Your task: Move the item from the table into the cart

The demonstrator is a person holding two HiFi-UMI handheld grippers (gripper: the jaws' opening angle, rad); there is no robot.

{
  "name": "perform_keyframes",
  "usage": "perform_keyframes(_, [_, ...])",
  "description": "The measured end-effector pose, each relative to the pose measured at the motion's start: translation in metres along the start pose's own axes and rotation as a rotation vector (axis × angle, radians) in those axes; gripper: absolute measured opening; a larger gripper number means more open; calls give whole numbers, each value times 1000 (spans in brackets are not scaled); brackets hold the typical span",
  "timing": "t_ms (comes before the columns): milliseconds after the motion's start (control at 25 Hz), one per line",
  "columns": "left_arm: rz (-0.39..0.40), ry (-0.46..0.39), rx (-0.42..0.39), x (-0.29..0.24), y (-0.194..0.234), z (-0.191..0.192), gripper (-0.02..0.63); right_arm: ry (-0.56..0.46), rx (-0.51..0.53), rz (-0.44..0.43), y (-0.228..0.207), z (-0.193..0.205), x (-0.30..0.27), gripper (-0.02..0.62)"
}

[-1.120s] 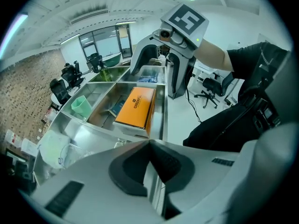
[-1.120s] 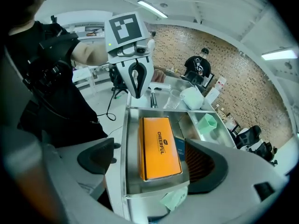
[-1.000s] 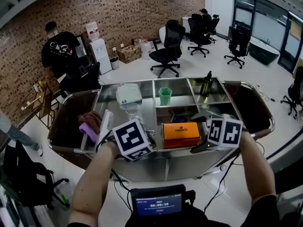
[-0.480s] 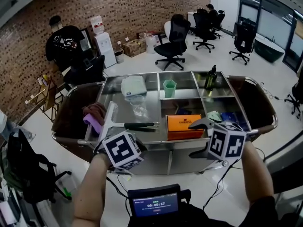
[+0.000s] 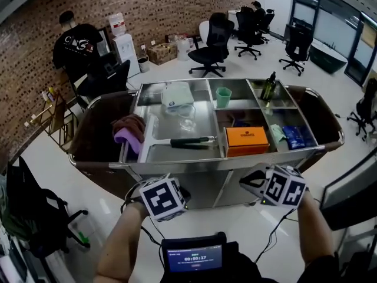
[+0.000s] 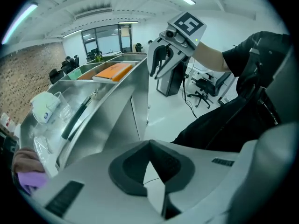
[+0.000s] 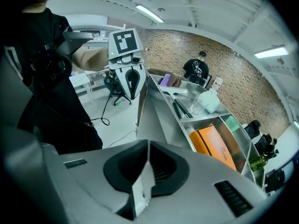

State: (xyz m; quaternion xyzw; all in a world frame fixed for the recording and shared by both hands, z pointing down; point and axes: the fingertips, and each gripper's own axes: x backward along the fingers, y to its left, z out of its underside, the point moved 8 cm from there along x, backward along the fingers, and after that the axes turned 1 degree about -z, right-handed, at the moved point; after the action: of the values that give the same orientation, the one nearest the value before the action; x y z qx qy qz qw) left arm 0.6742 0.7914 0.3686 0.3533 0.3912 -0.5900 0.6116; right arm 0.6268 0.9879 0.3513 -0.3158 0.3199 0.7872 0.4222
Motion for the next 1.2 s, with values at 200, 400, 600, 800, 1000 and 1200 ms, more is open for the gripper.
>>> perform_keyframes(200, [1, 22, -51, -3, -31, 22, 5, -7, -40, -12, 40, -7, -8, 15])
perform_keyframes(400, [43, 16, 6, -22, -46, 19, 3, -12, -77, -25, 54, 10, -10, 15])
perform_keyframes(600, [35, 30, 35, -45, -55, 11, 3, 26, -84, 35, 61, 30, -15, 15])
perform_keyframes(800, [-83, -160, 222, -67, -62, 16, 3, -92, -235, 174, 76, 54, -27, 15])
perform_keyframes(1000, [-217, -439, 427, -73, -63, 15, 4, -344, -431, 413, 79, 71, -24, 15])
perform_keyframes(1200, [-399, -716, 557, -67, -59, 19, 5, -574, -583, 588, 84, 80, -7, 15])
